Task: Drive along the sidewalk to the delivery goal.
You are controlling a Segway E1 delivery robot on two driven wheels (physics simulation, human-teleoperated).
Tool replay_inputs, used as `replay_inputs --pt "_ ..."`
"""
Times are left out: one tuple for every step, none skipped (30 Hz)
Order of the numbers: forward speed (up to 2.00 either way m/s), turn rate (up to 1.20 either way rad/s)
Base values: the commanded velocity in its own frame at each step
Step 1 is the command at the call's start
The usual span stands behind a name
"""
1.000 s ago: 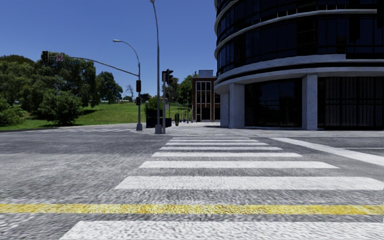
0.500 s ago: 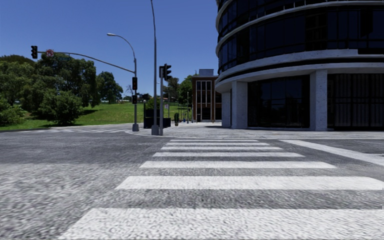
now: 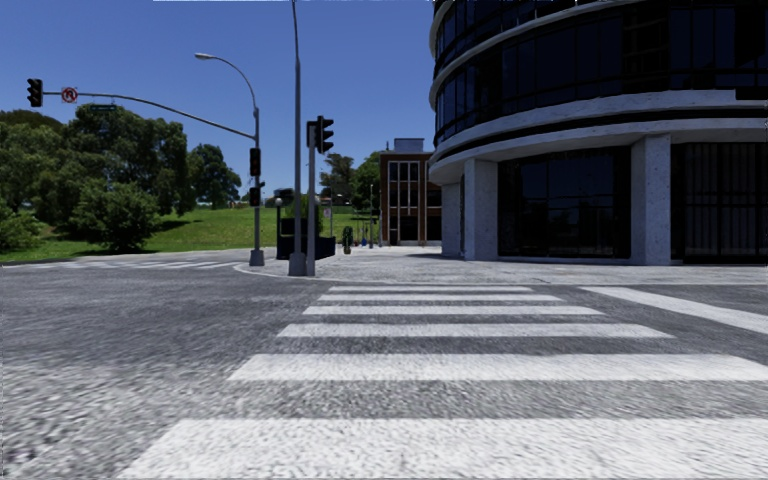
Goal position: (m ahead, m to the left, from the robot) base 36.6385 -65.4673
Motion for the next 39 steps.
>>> replay_inputs --pt "2.0 -0.43" --pt "2.0 -0.29" --pt "2.0 -0.06" --pt "2.0 0.0" --pt "2.0 0.0" --pt "2.0 0.0" --pt "2.0 0.0" --pt "2.0 0.0" --pt "2.0 0.0" --pt "2.0 0.0" --pt "2.0 0.0" --pt "2.0 0.0" --pt "2.0 0.0" --pt "2.0 0.0" --pt "2.0 0.0" --pt "2.0 0.0" --pt "2.0 0.0" --pt "2.0 0.0" --pt "2.0 0.0" --pt "2.0 0.0" --pt "2.0 0.0" --pt "2.0 0.0" --pt "2.0 0.0" --pt "2.0 0.0" --pt "2.0 0.0" --pt "2.0 0.0" --pt "2.0 0.0" --pt "2.0 0.0" --pt "2.0 0.0" --pt "2.0 0.0" --pt "2.0 0.0" --pt "2.0 0.0" --pt "2.0 0.0" --pt "2.0 0.0" --pt "2.0 0.0" --pt "2.0 0.0" --pt "2.0 0.0" --pt "2.0 0.0" --pt "2.0 0.0"
